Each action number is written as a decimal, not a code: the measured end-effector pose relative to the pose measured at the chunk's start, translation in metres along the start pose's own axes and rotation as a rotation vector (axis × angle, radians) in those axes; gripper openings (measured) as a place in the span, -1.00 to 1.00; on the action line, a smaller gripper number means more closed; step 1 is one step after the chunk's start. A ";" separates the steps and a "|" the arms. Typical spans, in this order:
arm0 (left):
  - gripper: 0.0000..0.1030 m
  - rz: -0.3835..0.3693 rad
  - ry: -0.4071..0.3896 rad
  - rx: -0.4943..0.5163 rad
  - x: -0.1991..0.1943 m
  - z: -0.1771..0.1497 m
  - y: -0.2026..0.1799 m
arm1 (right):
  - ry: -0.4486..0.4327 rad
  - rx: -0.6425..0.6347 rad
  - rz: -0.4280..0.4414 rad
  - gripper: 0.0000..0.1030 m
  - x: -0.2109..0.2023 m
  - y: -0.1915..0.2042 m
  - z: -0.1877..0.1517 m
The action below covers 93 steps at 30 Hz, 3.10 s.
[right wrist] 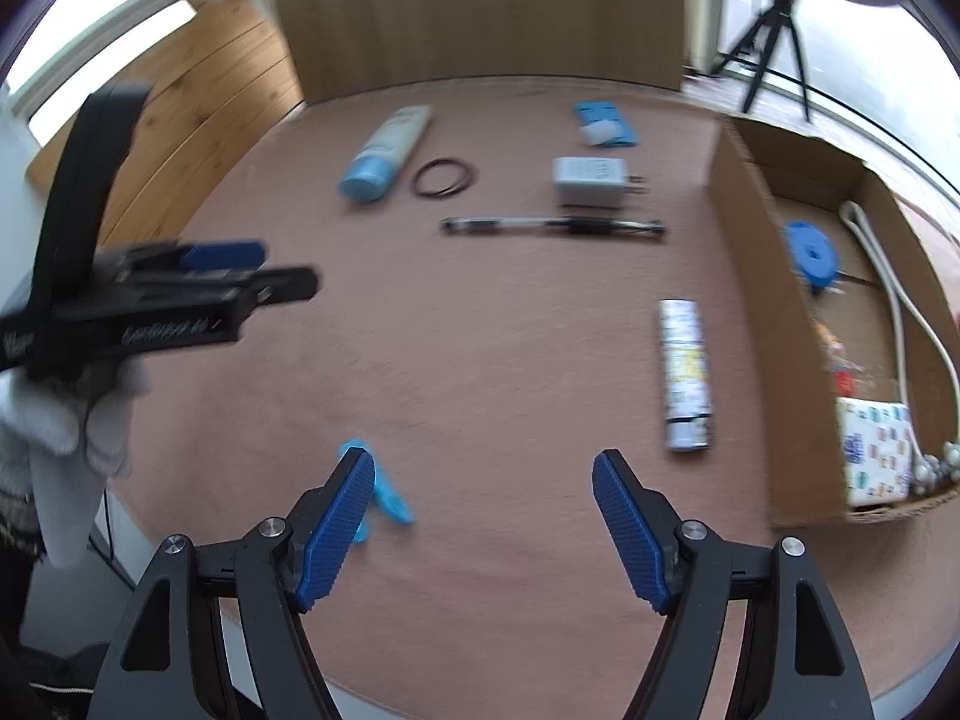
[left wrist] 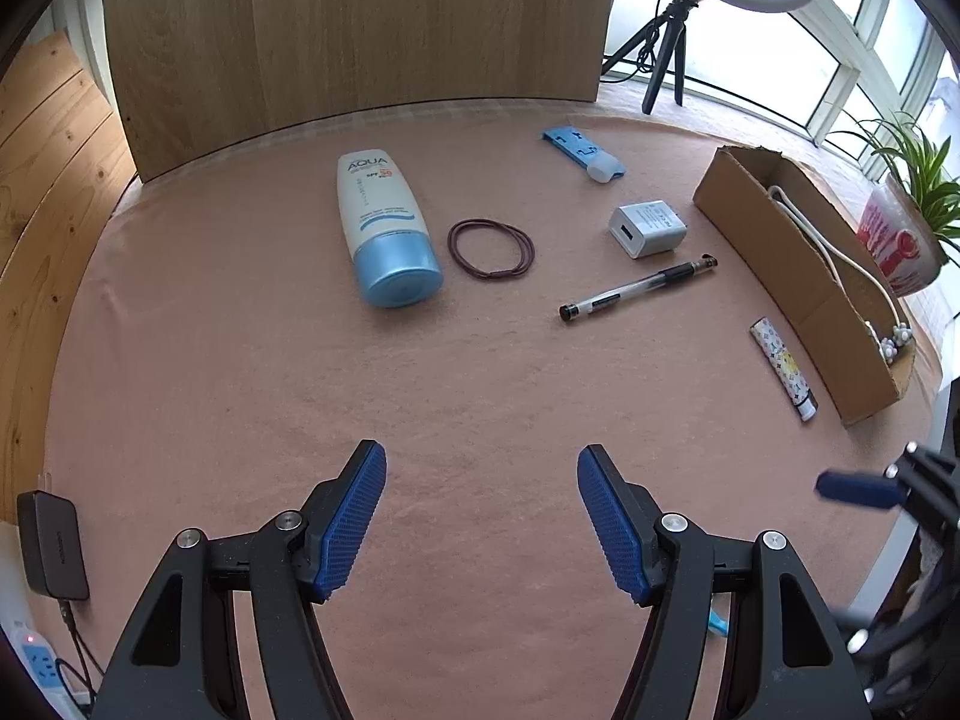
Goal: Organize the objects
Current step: 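Withdraw both tools and move the right gripper toward the blue clothespin, then close the right gripper on the blue clothespin while the left grasps the brown hair ties, then carry the clothespin and hair ties over the box with both grippers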
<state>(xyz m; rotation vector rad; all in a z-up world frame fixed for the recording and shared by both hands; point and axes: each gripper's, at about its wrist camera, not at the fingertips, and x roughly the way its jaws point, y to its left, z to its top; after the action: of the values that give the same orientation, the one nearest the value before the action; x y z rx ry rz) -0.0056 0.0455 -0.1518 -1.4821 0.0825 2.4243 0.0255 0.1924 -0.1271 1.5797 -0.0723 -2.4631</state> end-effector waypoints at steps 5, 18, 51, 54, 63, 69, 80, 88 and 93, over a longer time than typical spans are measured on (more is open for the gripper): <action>0.36 -0.029 0.007 0.007 0.004 0.006 0.000 | 0.047 -0.090 -0.005 0.40 0.020 0.034 -0.008; 0.33 -0.077 0.000 -0.036 0.025 0.044 0.007 | 0.095 -0.199 -0.104 0.32 0.050 0.061 -0.015; -0.44 0.050 0.084 0.124 0.098 0.106 -0.033 | 0.099 -0.055 -0.129 -0.46 0.047 0.020 -0.006; -0.75 0.033 0.081 0.112 0.100 0.109 -0.030 | 0.099 -0.048 -0.132 -0.46 0.047 0.018 -0.005; -0.96 -0.031 0.082 0.019 0.088 0.100 -0.004 | 0.093 0.024 -0.121 -0.46 0.041 0.004 -0.007; -0.96 -0.066 0.070 -0.015 0.069 0.079 0.002 | 0.082 0.092 -0.102 -0.46 0.037 -0.013 -0.008; -0.96 -0.109 0.026 -0.015 0.022 0.042 -0.011 | 0.025 0.183 -0.111 -0.48 0.014 -0.039 -0.001; -0.96 -0.131 -0.021 0.022 -0.009 0.039 -0.042 | -0.038 0.198 -0.120 -0.48 -0.006 -0.052 0.011; -0.96 -0.161 -0.061 0.064 -0.027 0.049 -0.072 | -0.085 0.205 -0.137 -0.48 -0.025 -0.063 0.019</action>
<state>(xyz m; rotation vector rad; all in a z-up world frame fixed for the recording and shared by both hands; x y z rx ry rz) -0.0166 0.1181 -0.0976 -1.3330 0.0267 2.3141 0.0085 0.2574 -0.1068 1.6067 -0.2448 -2.7042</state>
